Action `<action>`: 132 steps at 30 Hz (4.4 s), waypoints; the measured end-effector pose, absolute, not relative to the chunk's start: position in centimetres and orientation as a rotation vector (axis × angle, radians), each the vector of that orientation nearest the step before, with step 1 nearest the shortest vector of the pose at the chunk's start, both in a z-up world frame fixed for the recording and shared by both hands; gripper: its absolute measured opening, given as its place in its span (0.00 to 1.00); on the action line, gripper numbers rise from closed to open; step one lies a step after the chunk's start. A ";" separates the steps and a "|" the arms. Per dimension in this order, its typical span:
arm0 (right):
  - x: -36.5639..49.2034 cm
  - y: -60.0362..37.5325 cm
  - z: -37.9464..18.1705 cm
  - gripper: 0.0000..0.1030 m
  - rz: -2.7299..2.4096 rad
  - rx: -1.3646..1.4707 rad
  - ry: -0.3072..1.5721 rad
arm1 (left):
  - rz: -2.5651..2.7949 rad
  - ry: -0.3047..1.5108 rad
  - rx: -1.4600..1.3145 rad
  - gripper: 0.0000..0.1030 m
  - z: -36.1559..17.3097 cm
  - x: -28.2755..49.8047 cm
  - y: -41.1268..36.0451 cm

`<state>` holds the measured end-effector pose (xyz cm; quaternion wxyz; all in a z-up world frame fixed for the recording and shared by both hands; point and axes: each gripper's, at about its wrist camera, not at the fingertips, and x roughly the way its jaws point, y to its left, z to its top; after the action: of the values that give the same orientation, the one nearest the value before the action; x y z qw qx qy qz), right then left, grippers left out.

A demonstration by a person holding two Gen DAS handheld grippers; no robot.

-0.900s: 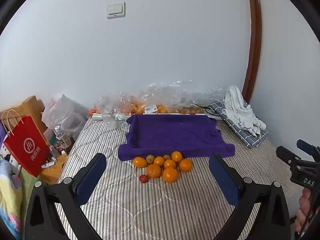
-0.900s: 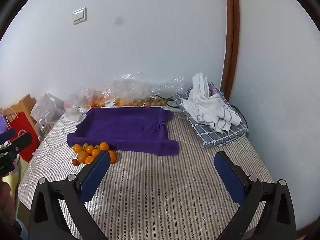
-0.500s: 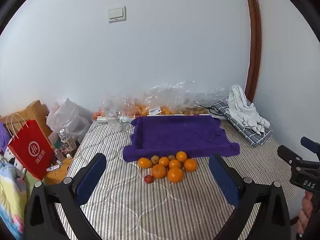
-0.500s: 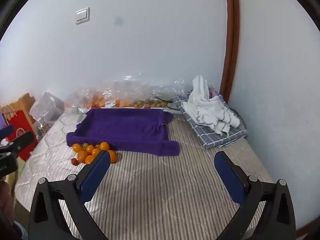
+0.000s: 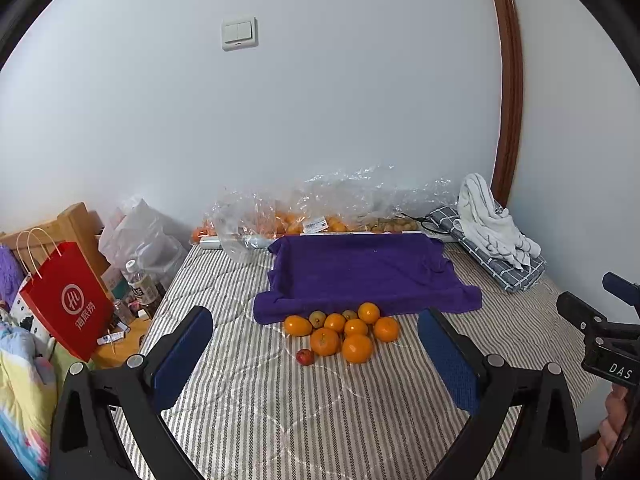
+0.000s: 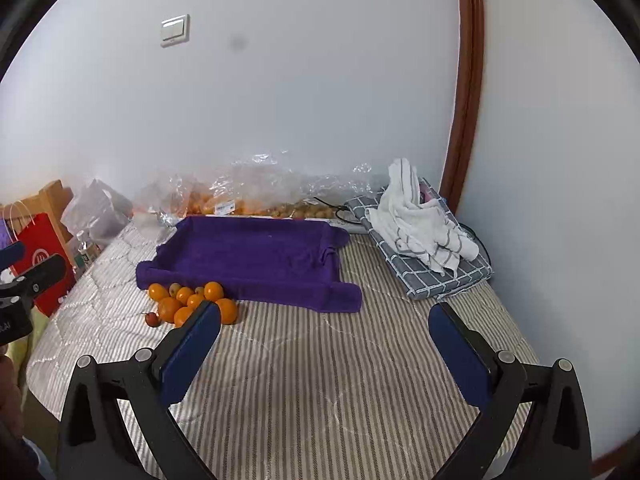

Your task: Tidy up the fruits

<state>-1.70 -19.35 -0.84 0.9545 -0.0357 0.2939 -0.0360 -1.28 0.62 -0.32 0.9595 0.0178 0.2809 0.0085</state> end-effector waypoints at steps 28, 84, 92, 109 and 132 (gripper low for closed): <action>-2.9 -19.8 -0.5 0.99 -0.088 -0.052 0.584 | -0.024 0.554 0.032 1.00 0.2 -2.5 -0.5; -2.0 -18.2 -2.5 0.99 -0.072 -0.099 0.615 | 0.017 0.565 0.069 1.00 -1.5 -1.1 -0.2; 0.8 -17.9 -6.3 0.99 -0.038 -0.059 0.684 | 0.047 0.615 0.073 1.00 -5.2 0.8 2.0; 9.2 -15.2 -15.6 0.76 0.057 -0.092 0.837 | 0.153 0.853 0.039 0.80 -15.8 5.9 11.1; 16.3 -9.7 -19.6 0.48 0.276 -0.122 0.938 | 0.043 0.948 -0.037 0.67 -18.6 7.1 12.5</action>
<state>16.28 -9.67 -19.63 0.8811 -0.0587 0.4502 0.1323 7.14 12.47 -18.57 0.8893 -0.0177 0.4564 0.0208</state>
